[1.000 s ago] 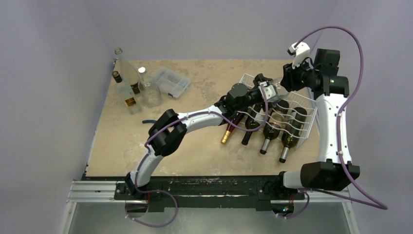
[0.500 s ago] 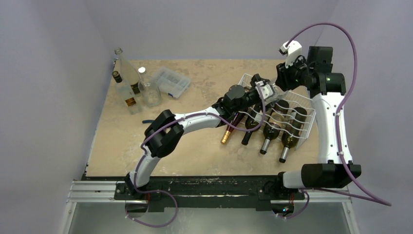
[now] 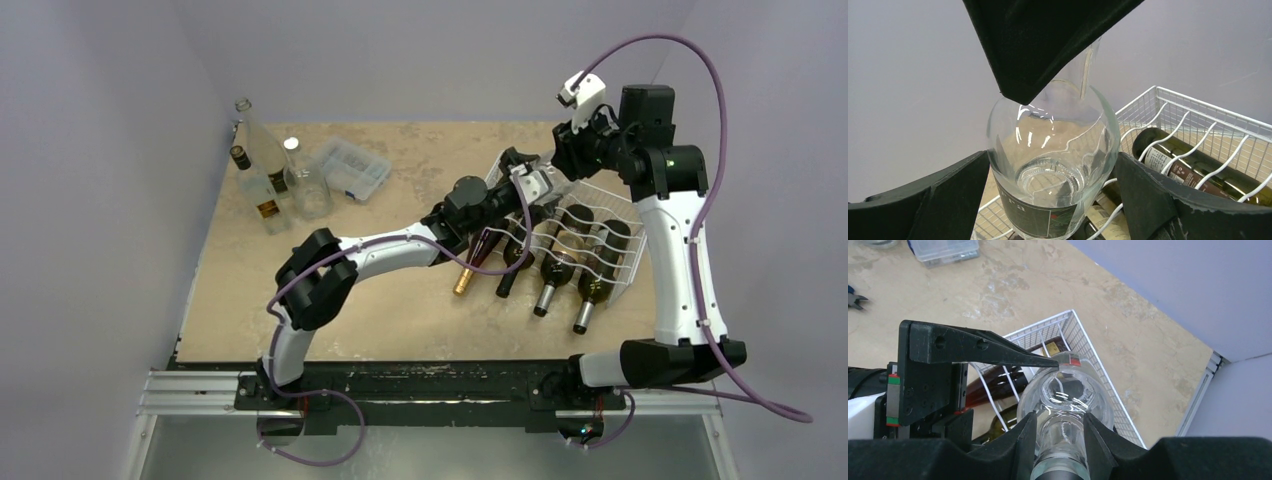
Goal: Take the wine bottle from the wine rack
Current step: Pick up the wine bottle from the wine rack.
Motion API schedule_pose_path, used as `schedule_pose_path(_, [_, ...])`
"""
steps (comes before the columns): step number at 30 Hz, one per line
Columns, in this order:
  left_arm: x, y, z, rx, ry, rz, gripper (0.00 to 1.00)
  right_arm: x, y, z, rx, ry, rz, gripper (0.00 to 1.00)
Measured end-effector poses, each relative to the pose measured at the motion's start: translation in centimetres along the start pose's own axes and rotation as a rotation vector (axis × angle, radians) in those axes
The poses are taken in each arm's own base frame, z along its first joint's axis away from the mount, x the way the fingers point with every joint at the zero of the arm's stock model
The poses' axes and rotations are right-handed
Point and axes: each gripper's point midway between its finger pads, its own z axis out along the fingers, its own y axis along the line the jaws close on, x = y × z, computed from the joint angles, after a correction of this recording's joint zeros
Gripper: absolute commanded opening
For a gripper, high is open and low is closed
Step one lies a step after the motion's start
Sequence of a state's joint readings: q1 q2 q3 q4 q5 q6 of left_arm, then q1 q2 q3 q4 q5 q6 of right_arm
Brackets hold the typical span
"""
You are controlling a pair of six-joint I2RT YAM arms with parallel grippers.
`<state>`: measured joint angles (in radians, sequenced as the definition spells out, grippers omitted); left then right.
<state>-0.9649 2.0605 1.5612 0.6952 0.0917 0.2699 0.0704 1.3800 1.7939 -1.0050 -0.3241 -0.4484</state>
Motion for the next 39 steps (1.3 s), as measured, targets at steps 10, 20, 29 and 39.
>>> schedule_pose_path(10, [-1.6,1.6,-2.3,-0.068,-0.006,0.049,0.94,-2.3,2.2,-0.3,-0.056,-0.048,-0.036,0.0])
schedule_pose_path(20, [-2.4,3.6,-5.0,-0.164,0.019,0.103,0.96,-4.6,4.7,0.4,-0.135,-0.09,-0.084,0.0])
schedule_pose_path(29, [-0.8,5.2,-7.9,-0.274,0.09,0.15,0.98,-5.4,7.7,3.3,-0.23,-0.075,-0.123,0.0])
schedule_pose_path(39, [-0.4,7.6,-11.6,-0.4,0.147,0.199,0.98,-7.3,11.3,5.4,-0.315,-0.106,-0.175,0.0])
